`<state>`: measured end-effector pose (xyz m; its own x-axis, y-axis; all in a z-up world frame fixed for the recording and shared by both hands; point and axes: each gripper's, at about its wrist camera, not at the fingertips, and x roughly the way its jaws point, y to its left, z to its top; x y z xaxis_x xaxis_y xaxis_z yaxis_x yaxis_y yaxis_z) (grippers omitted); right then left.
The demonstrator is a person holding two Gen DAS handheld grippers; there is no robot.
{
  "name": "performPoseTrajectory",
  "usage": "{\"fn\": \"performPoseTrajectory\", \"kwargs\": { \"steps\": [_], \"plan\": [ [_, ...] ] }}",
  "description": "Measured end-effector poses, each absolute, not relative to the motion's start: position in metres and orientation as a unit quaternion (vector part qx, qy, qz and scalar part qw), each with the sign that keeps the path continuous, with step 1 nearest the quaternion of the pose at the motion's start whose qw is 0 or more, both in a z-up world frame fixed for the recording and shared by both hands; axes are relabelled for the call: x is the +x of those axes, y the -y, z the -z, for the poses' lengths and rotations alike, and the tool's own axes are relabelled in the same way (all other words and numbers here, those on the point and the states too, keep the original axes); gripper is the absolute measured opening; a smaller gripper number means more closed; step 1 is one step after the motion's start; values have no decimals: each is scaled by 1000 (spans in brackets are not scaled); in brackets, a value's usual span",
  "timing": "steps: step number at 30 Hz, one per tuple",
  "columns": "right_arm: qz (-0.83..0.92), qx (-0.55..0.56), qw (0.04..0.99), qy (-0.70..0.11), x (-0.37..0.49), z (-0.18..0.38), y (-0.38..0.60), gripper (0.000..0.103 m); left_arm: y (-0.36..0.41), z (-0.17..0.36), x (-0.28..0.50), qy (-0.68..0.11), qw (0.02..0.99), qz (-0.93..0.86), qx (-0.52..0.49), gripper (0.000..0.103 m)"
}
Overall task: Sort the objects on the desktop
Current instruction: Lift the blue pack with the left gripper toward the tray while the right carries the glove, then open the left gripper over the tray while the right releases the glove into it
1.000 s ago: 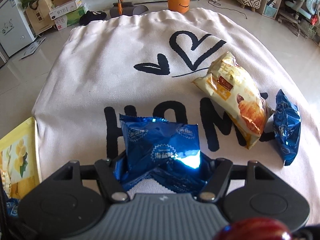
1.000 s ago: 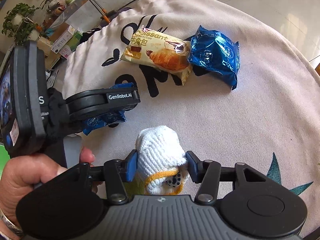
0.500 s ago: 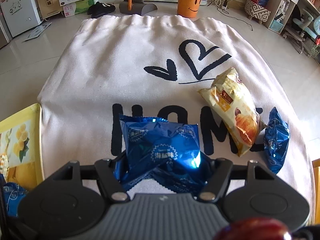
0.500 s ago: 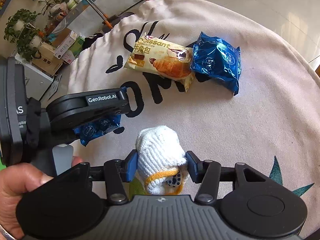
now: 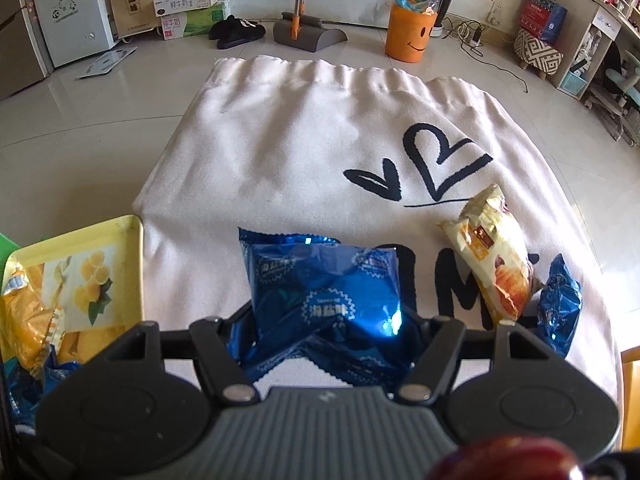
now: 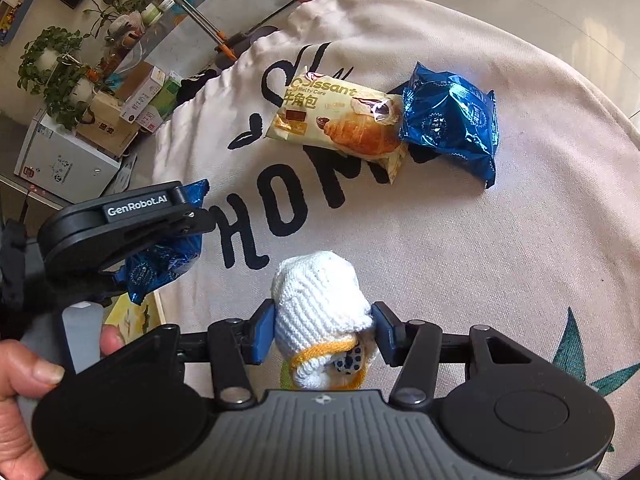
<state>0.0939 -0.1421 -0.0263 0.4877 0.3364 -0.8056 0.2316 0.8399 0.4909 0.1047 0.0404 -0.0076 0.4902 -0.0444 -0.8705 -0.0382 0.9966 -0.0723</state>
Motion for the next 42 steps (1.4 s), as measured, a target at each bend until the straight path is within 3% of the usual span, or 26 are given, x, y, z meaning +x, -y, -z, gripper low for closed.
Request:
{"fn": "performPoseTrajectory", "kwargs": {
  "steps": [30,42],
  "plan": [
    [-209,279,780,-520,87,21,14,52,-223,-54,75,-456,862,-189,-114,67],
    [-249,271,747,-554,87,57,-48,52,-284,-25,70,-484,822,-251,-168,67]
  ]
}}
